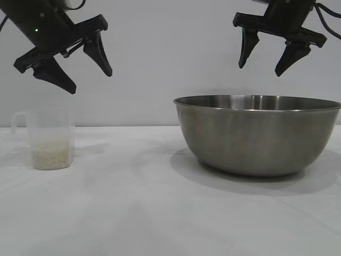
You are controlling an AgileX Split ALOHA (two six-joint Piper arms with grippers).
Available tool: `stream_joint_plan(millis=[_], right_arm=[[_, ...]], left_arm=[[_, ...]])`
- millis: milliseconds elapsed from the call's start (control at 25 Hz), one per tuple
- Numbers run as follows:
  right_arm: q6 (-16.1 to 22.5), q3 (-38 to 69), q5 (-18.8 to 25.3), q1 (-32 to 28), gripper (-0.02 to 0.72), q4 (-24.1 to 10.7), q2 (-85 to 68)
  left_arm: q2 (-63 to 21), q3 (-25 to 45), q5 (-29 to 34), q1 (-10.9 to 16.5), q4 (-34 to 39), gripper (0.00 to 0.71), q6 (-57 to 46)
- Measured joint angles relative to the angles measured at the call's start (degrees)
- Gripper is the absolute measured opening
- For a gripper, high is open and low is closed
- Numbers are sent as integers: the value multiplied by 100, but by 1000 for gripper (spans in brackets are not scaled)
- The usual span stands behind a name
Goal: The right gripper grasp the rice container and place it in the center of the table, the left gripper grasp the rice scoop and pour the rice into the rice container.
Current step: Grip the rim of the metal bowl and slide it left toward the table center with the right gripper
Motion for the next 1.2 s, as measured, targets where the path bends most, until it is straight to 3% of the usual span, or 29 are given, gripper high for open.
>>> stream_joint_plan(millis=[400,560,720,960,1040,1200], right_arm=[[0,0,0,0,501,-22,0],[0,-57,172,0,501,-279,0],[0,-323,883,0,501,-722,-75],[0,-674,2655,0,501,-966,-150],[0,-674,2971,0,501,-1069,-150],[79,-682,3089,0,501,-1324,-150]], left_arm=[[0,0,0,0,0,502,27],[0,0,0,0,0,502,27],[0,0,24,0,0,502,28],[0,0,105,0,0,502,28],[0,0,105,0,0,502,38],[0,0,105,0,0,502,38]])
